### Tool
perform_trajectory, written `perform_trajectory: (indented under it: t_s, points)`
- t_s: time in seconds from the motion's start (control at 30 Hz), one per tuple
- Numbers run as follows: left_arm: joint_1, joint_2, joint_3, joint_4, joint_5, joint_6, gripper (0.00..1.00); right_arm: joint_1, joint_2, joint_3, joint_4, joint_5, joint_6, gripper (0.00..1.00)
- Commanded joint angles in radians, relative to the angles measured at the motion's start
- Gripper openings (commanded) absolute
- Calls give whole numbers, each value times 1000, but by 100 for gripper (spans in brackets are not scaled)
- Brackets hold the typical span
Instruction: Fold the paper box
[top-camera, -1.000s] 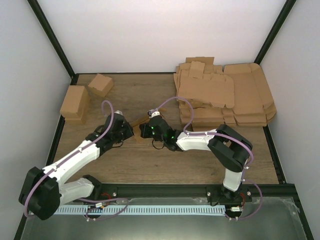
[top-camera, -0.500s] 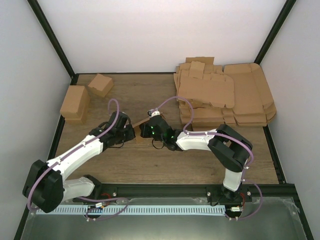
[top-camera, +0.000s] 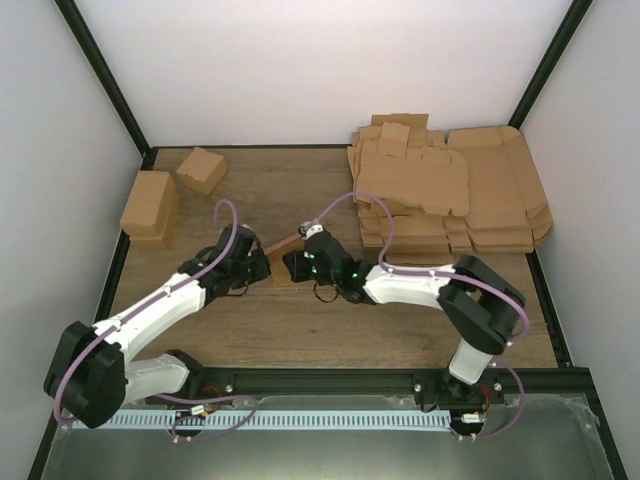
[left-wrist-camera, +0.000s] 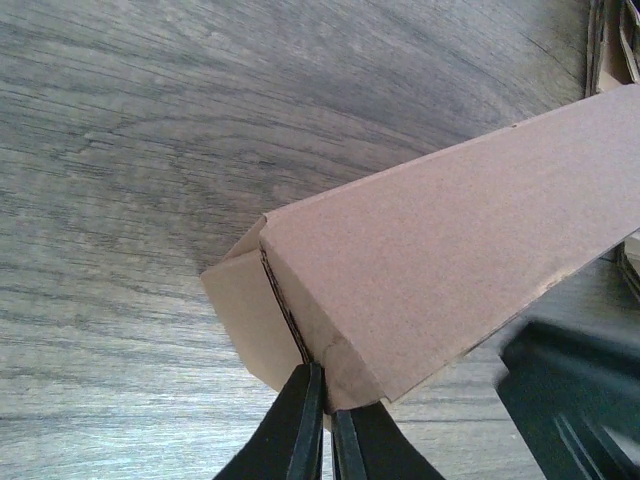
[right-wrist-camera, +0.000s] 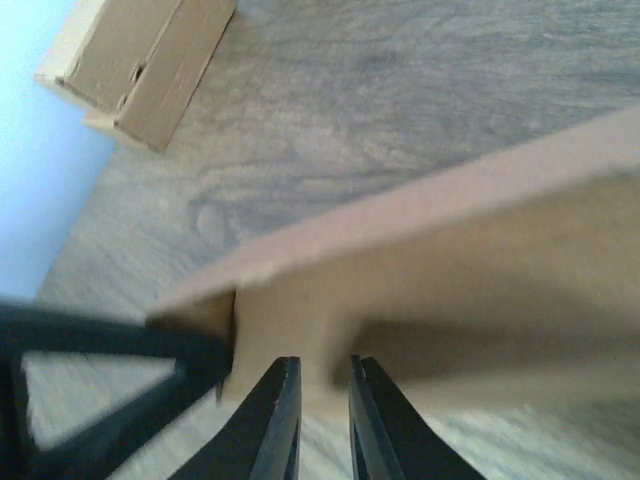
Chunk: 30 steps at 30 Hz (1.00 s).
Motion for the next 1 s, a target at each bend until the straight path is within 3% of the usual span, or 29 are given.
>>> perform_trajectory:
  t_s: [0.0,0.17,0.33,0.5,0.67,0.97]
  points:
    - [-3,41,2,-85,-27,4,5,5,-145,-73,-97,-68,-113,20]
    - [-3,63,33,-93,-33,27,5,-66,-293,-163,-125,-199,-193,37]
    - [-3,74,63,-112,-45,60,7,-287,-370,-147,-229,-367,-341,48]
    - [-3,101,89,-124,-44,89,8,-492,-328,-71,-298,-484,-487,52]
    - [-3,137,134,-158,-60,149,9,-520,-228,-16,-289,-560,-633,57]
    - [-2,194,205,-194,-85,261,12,-518,-137,-96,-23,-519,-767,57]
